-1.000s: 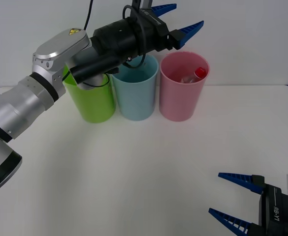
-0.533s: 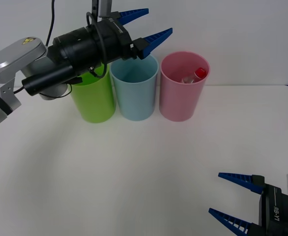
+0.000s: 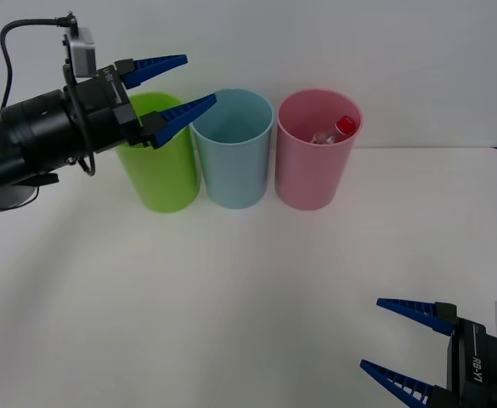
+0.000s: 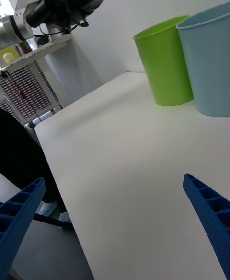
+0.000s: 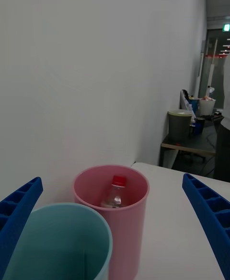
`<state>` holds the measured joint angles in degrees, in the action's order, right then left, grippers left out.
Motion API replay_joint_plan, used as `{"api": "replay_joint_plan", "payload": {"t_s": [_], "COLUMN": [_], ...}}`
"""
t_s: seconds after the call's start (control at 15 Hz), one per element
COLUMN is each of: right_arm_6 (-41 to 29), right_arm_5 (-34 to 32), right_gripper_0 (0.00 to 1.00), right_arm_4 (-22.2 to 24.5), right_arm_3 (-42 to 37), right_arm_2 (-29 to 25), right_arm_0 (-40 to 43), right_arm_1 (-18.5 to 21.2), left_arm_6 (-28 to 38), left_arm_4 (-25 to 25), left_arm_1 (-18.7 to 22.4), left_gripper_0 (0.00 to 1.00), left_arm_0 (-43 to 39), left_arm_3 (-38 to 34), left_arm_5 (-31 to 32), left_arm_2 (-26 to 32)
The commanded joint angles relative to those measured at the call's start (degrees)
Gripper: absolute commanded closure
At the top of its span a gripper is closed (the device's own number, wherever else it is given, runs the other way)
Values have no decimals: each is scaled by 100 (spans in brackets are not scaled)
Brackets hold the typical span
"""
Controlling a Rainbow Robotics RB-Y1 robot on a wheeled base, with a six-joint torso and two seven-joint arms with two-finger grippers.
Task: Put cans in the blue bin and PET bottles in the pink bin and trash in the green bin.
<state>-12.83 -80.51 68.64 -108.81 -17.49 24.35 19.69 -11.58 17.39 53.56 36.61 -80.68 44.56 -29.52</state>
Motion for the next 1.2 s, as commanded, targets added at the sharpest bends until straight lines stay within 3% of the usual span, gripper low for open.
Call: {"api": "replay_joint_plan", "payload": {"t_s": [0.07, 0.53, 0.93, 1.2], "right_arm_6": [0, 0, 0, 0], "right_arm_5": [0, 0, 0, 0], "right_gripper_0": [0, 0, 0, 0], "right_arm_4": [0, 0, 0, 0], "right_arm_3": [0, 0, 0, 0], "right_arm_2": [0, 0, 0, 0], "right_arm_0": [0, 0, 0, 0], "right_arm_1": [0, 0, 0, 0], "left_arm_6": [-20, -29, -161, -73], "left_arm_4": [1, 379, 564, 1346], "left_arm_1": [155, 172, 111, -478], "left_gripper_0": [0, 0, 0, 0], "left_arm_0": [-523, -1719, -2527, -3160], "left_arm_3": [-9, -527, -984, -1231], "left_arm_5": [492, 615, 430, 422], "left_arm_2": [350, 1053, 1238, 1880]}}
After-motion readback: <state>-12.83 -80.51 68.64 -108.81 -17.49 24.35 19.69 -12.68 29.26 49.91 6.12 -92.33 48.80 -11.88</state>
